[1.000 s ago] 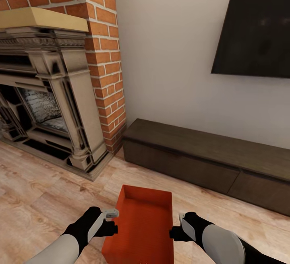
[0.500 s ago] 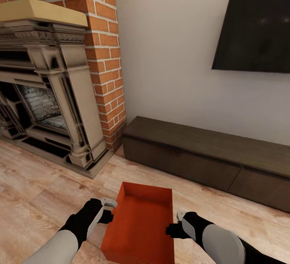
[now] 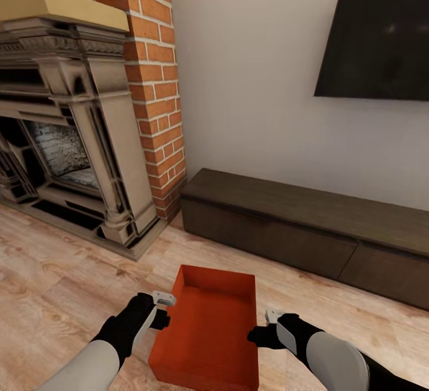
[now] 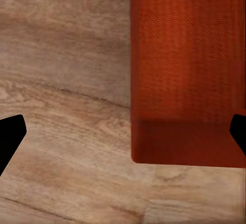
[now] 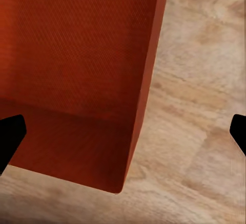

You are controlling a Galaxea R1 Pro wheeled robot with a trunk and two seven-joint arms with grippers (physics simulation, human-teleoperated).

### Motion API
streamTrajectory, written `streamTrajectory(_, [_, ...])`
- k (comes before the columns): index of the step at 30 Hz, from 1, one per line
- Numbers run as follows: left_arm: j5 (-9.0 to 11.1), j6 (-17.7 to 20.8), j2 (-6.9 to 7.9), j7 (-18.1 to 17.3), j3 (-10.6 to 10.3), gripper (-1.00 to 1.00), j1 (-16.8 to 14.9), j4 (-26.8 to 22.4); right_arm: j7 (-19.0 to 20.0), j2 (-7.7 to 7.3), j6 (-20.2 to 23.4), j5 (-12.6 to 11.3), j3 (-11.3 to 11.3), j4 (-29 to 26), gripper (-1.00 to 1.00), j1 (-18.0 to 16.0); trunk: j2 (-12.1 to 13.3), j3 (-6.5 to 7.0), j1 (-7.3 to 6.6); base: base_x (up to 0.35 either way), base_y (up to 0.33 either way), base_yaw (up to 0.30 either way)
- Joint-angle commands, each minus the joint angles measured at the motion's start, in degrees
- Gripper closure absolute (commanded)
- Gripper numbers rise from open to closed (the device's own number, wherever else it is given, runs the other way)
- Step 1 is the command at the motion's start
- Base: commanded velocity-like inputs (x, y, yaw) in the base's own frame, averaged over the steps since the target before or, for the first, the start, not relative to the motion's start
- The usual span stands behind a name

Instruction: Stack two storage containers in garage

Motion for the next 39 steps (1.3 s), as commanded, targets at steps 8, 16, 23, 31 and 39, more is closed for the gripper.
streamTrajectory(8, [-0.2, -1.1, -1.05, 0.1, -0.2, -1.0, 0.0, -0.4, 0.3, -0.09, -0.8, 0.7, -0.4, 0.0, -1.0, 0.0, -3.2, -1.49, 1.75, 0.0, 0.0, 0.0])
streamTrajectory(16, [-0.2, -1.2, -1.09, 0.1, -0.2, -1.0, 0.0, -0.4, 0.4, -0.09, -1.5, 0.7, -0.3, 0.0, -1.0, 0.0, -6.5, -2.93, 3.51, 0.0, 0.0, 0.0])
streamTrajectory(23, [-0.2, -1.2, -1.09, 0.1, -0.2, -1.0, 0.0, -0.3, 0.4, -0.09, -1.5, 0.7, -0.3, 0.0, -1.0, 0.0, -9.3, -4.18, 5.05, 0.0, 0.0, 0.0])
streamTrajectory(31, [-0.2, -1.2, -1.09, 0.1, -0.2, -1.0, 0.0, -0.3, 0.4, -0.08, -1.5, 0.7, -0.3, 0.0, -1.0, 0.0, -12.5, -5.62, 6.8, 0.0, 0.0, 0.0])
streamTrajectory(39, [-0.1, -1.2, -1.01, 0.0, -0.2, -1.0, 0.0, -0.2, 0.3, 0.0, -1.5, 0.7, -0.3, 0.0, -1.0, 0.0, -13.7, -7.27, 7.59, 0.0, 0.0, 0.0])
